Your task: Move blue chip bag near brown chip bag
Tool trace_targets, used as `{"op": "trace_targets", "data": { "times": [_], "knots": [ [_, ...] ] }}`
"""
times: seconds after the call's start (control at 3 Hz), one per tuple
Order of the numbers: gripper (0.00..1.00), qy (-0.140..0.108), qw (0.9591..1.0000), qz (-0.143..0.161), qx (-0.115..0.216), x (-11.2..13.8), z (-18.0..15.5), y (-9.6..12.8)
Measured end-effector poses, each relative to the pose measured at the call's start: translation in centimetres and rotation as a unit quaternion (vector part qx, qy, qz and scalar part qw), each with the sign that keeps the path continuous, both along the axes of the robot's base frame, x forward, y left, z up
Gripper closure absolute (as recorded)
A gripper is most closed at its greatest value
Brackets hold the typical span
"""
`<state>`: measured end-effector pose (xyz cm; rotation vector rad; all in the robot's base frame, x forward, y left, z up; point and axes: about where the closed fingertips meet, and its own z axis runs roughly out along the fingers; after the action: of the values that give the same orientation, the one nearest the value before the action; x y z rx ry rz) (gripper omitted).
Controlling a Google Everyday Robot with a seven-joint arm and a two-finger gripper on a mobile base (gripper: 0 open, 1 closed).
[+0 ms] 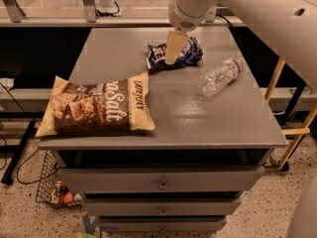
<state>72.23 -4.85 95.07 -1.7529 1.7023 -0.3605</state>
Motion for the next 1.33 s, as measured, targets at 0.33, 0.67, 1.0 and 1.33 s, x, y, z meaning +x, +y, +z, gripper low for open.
{"op": "trace_targets", "data": {
  "times": [0.33,0.67,1.0,1.33],
  "knots": [
    [0.00,0.012,0.9997,0.015,-0.011,0.2,-2.1,2.0],
    [0.00,0.025,0.9993,0.014,-0.024,0.8,-4.1,2.5],
    [0.00,0.031,0.9989,0.008,-0.032,1.7,-5.7,2.5],
    [0.00,0.035,0.9985,-0.004,-0.042,2.7,-6.8,1.8]
  ]
}}
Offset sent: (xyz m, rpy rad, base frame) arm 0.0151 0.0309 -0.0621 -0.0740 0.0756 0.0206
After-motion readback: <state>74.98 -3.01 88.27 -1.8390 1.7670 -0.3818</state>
